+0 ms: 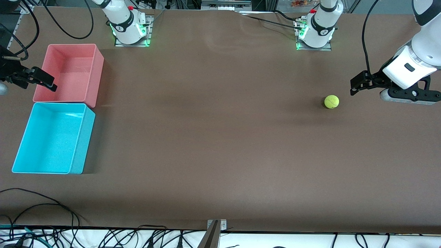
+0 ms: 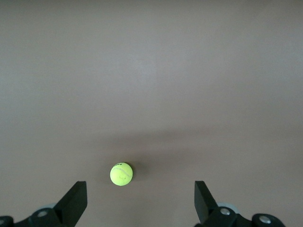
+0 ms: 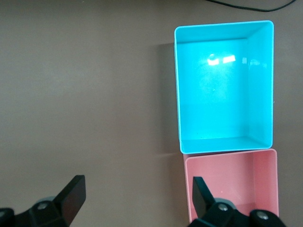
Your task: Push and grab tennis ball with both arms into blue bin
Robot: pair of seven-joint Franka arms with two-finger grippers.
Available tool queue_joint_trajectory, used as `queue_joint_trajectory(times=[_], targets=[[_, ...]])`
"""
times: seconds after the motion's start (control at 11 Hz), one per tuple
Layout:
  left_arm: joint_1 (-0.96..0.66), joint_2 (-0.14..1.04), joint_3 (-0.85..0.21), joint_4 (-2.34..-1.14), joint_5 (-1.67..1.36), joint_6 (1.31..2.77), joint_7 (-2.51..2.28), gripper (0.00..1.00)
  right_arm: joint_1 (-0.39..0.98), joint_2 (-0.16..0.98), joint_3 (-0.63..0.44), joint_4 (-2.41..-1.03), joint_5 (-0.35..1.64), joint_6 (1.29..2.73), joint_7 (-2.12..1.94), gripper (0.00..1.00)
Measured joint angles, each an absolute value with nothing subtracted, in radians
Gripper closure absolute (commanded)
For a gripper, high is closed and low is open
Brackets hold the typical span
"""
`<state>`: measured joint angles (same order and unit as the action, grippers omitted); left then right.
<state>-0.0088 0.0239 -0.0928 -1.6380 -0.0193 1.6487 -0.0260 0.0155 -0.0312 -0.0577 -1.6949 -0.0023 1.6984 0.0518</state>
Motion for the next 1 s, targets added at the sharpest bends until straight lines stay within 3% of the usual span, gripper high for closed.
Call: queue_joint_trajectory(times=[1.0], targets=[[-0.001, 0.024, -0.093, -1.638, -0.019, 1.649, -0.023, 0.00, 0.015, -0.017, -0.059, -1.686, -0.002, 1.720, 0.052, 0.00]])
